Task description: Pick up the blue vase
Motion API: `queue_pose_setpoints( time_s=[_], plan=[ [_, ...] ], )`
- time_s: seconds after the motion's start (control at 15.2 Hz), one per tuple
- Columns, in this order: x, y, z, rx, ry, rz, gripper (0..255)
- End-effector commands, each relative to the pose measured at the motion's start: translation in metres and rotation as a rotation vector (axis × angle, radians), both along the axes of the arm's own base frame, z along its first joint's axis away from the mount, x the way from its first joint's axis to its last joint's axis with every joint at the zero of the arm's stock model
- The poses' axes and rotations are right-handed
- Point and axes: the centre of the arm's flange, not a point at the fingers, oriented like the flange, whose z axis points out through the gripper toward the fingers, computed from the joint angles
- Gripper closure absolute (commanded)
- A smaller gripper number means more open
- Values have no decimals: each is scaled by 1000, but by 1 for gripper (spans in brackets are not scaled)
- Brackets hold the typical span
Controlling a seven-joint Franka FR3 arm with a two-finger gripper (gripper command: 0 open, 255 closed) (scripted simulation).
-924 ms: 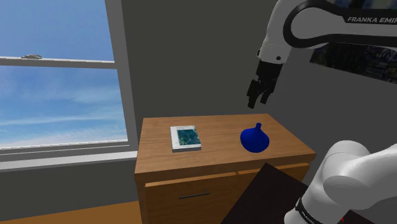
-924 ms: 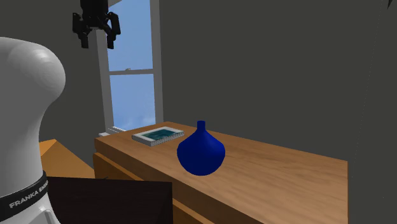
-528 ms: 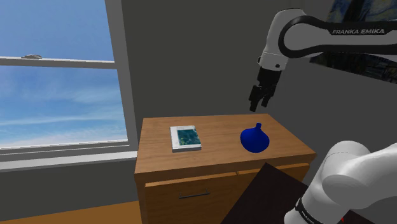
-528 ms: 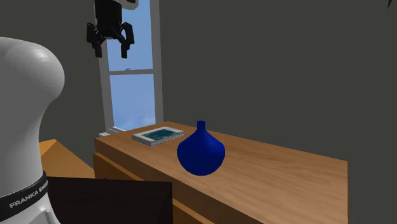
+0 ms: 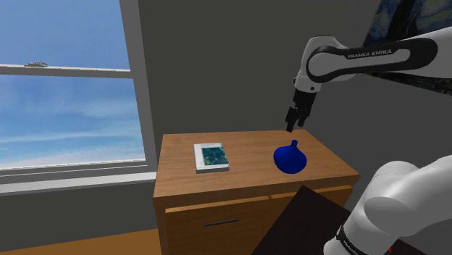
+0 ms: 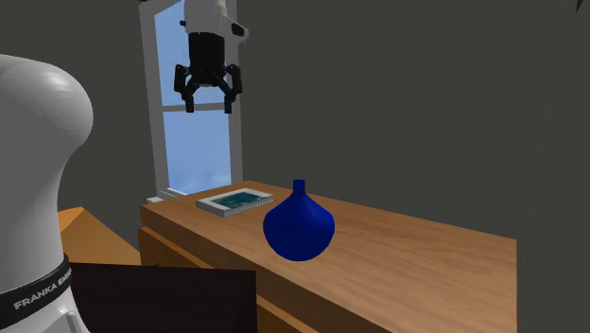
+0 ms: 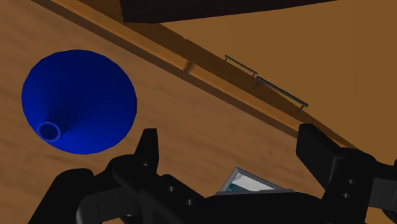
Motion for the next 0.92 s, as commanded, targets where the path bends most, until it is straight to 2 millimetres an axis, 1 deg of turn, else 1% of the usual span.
queue_pose_setpoints(
  time_s=[0.0,0.86],
  plan=[
    [3,-23,-15,-4,4,4,0],
    [32,-162,-108,-24,37,24,0]
  ],
)
